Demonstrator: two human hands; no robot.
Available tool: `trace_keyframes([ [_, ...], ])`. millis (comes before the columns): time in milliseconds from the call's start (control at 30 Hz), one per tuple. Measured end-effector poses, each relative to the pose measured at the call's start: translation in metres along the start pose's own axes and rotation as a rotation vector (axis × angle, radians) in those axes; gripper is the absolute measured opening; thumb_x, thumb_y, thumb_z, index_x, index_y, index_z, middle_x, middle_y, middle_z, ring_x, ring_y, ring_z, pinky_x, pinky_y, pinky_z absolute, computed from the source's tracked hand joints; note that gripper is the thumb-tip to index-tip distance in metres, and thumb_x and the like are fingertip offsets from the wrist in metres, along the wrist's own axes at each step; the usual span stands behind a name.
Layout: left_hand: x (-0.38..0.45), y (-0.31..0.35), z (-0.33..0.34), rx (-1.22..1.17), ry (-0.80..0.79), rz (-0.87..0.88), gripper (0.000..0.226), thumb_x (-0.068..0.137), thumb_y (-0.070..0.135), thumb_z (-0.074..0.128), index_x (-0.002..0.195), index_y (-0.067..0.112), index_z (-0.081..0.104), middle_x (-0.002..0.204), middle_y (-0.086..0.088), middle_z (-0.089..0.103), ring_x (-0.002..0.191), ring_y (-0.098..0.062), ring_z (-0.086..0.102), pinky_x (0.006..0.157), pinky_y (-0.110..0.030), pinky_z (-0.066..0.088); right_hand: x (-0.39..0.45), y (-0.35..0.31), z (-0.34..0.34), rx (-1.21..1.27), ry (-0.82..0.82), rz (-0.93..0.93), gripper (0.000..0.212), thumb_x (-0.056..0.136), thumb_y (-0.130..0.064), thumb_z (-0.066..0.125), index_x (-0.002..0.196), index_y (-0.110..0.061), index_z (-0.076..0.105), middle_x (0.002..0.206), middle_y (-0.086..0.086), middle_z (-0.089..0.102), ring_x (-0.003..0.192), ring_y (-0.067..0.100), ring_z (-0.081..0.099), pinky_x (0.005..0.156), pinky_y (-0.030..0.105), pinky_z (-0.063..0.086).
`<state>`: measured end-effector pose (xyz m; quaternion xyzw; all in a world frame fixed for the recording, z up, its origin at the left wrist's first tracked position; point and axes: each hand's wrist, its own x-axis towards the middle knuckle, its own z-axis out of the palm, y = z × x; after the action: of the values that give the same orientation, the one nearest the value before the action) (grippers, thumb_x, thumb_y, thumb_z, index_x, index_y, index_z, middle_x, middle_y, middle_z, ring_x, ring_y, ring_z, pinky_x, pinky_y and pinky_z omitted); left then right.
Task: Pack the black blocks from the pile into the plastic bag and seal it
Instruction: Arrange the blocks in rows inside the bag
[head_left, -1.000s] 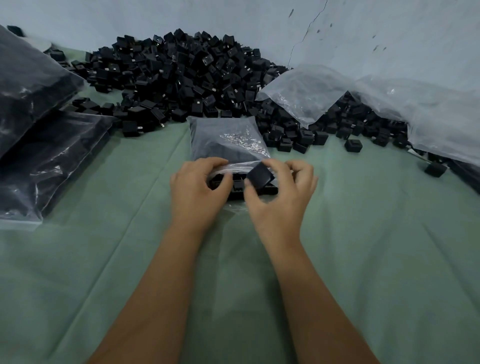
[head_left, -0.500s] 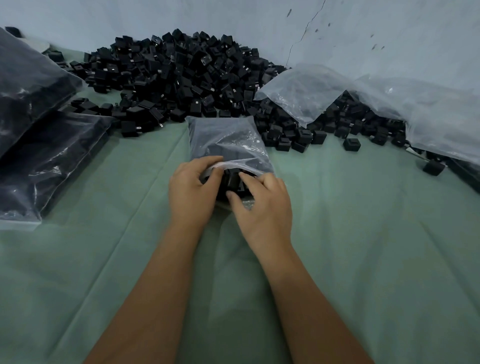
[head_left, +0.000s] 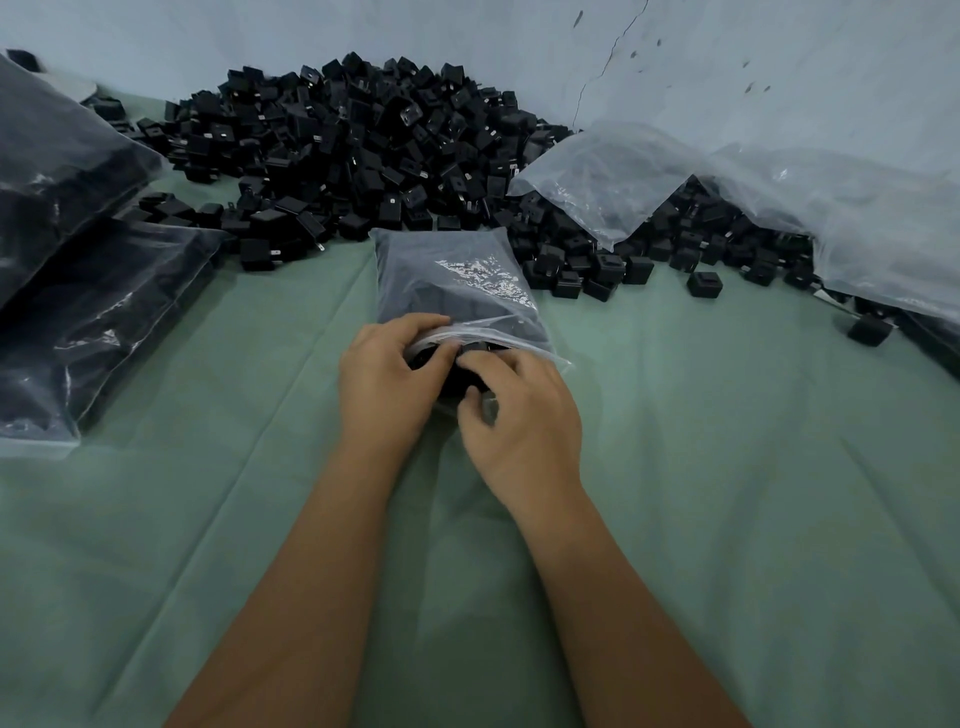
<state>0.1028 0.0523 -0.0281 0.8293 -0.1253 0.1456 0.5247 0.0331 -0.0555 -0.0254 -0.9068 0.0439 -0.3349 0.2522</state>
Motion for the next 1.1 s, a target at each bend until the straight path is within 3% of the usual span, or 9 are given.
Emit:
trace_keyframes([
  [200, 0.0009, -0.0022, -0.0019, -0.081, -0.004, -0.095, 0.023, 0.083, 0.014, 0.066, 0.103, 0.024, 0.074, 0.097, 0.004, 0.072, 0.099, -0.017, 0.065, 0.09, -0.044, 0.052, -0.0008, 0.0011, -0.0005, 0.073, -0.062, -0.039, 0.036, 0.081, -0.023, 0.06, 0.115, -0.023, 0.071, 0.107, 0.0, 0.066, 0.1, 0.022, 0.059, 0.089, 0.038, 0.047],
  [433, -0.0012, 0.0021, -0.0022, -0.128, -0.013, -0.054, 0.018, 0.08, 0.023, 0.066, 0.094, 0.025, 0.076, 0.085, 0.013, 0.073, 0.084, -0.005, 0.068, 0.081, -0.04, 0.056, 0.0029, 0.0035, 0.0005, -0.021, -0.173, -0.028, 0.051, 0.084, -0.01, 0.058, 0.135, -0.012, 0.056, 0.126, 0.005, 0.061, 0.119, 0.024, 0.053, 0.104, 0.037, 0.038],
  [633, 0.0004, -0.0017, -0.001, -0.114, -0.024, -0.036, 0.017, 0.08, 0.017, 0.071, 0.095, 0.024, 0.076, 0.086, 0.013, 0.074, 0.085, -0.006, 0.068, 0.081, -0.041, 0.056, 0.0019, 0.0036, -0.0024, -0.04, -0.119, 0.016, 0.041, 0.085, -0.019, 0.059, 0.125, -0.017, 0.064, 0.101, 0.007, 0.062, 0.101, 0.028, 0.055, 0.092, 0.035, 0.041],
  [767, 0.0001, -0.001, -0.0015, -0.118, -0.019, -0.041, 0.021, 0.08, 0.014, 0.068, 0.097, 0.023, 0.076, 0.087, 0.012, 0.074, 0.086, -0.006, 0.068, 0.081, -0.041, 0.056, 0.0005, 0.0038, -0.0032, 0.051, -0.125, -0.026, 0.039, 0.085, -0.027, 0.058, 0.123, -0.027, 0.067, 0.096, 0.002, 0.062, 0.096, 0.021, 0.056, 0.091, 0.035, 0.044],
  [1100, -0.0015, 0.0024, -0.0024, -0.181, 0.003, -0.048, 0.015, 0.086, 0.02, 0.069, 0.098, 0.021, 0.077, 0.089, 0.01, 0.075, 0.088, -0.009, 0.069, 0.083, -0.043, 0.056, -0.0002, 0.0044, 0.0014, -0.173, -0.207, -0.054, 0.041, 0.084, -0.034, 0.054, 0.124, -0.028, 0.062, 0.114, 0.002, 0.057, 0.109, 0.023, 0.049, 0.1, 0.033, 0.036],
])
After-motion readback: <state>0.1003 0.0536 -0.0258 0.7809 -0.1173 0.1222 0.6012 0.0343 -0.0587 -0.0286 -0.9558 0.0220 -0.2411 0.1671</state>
